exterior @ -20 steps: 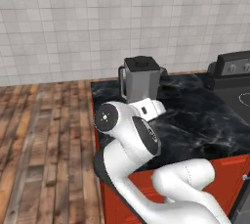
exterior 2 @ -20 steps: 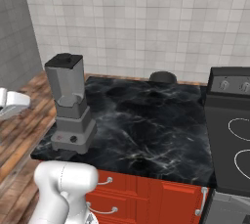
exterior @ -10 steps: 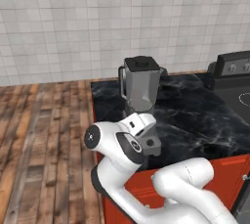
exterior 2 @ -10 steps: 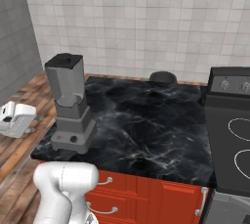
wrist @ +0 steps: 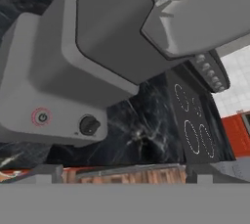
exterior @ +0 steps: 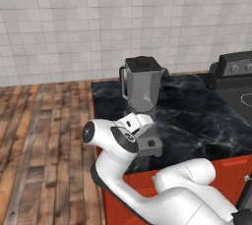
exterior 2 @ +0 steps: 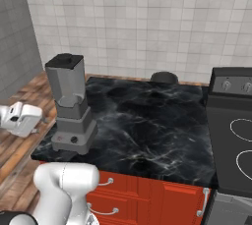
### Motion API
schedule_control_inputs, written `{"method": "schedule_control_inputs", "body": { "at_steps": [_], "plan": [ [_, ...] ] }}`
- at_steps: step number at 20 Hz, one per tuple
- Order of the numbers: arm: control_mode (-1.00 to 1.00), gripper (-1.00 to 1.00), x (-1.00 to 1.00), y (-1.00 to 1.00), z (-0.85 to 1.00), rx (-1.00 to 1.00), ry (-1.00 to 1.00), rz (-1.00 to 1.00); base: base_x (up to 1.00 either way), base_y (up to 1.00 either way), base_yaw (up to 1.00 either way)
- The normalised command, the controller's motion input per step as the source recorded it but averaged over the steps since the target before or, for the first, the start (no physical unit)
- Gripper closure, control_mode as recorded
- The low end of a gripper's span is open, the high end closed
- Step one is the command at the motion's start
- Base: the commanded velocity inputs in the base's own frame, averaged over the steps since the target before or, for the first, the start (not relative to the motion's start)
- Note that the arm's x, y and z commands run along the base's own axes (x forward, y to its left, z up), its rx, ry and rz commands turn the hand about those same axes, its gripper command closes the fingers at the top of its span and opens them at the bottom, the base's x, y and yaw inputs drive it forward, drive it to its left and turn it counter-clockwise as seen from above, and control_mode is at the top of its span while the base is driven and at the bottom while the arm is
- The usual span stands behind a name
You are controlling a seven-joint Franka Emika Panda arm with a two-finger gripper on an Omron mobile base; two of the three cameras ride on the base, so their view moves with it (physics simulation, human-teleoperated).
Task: Open the blender lid, put the tangerine in the blender, close the lid, and start the blender.
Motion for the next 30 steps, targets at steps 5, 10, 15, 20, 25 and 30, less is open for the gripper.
{"method": "schedule_control_inputs", "body": {
  "at_steps": [5,10,15,20,25,30],
  "plan": [
    [-1.00,-1.00,0.00,-0.20,-0.23,0.04,-0.10,0.00,0.00,0.00,0.00],
    [-1.00,-1.00,0.04,-0.33,-0.10,0.06,-0.09,0.00,0.00,0.00,0.00],
    [-1.00,-1.00,0.09,-0.32,-0.14,0.05,-0.02,0.00,0.00,0.00,0.00],
    [-1.00,-1.00,0.04,-0.27,-0.27,0.04,-0.01,0.00,0.00,0.00,0.00],
    [-1.00,-1.00,0.17,-0.03,-0.29,0.01,0.00,0.00,0.00,0.00,0.00],
    [-1.00,-1.00,0.25,0.00,-0.12,0.03,0.00,0.00,0.00,0.00,0.00]
  ]
}}
